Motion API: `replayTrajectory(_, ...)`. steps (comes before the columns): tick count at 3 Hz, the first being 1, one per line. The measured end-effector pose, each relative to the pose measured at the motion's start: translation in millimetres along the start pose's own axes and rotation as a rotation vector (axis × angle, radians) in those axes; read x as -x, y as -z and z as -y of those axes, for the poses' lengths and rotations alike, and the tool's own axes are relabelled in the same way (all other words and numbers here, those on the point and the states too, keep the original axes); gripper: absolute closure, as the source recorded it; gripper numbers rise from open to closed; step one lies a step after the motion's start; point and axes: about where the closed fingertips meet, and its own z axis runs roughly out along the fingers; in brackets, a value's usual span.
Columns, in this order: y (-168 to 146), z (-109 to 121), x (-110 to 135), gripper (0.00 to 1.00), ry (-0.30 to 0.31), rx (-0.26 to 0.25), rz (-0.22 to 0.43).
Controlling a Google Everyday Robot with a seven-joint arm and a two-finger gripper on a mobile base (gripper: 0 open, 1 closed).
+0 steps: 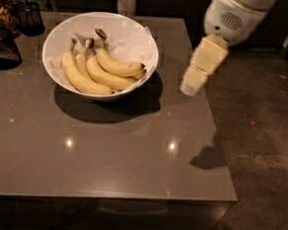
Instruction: Pick banana from white bowl
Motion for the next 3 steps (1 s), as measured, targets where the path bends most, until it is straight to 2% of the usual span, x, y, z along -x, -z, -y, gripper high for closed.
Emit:
replayTrajectory(1,-10.8,6.5,64.8,0.00,0.016,0.034,0.021)
replayTrajectory(2,-9.9,9.1,84.0,0.00,0.033,0.015,0.057)
replayTrajectory(3,-17.2,7.2,104.5,0.00,0.034,0.025,0.075)
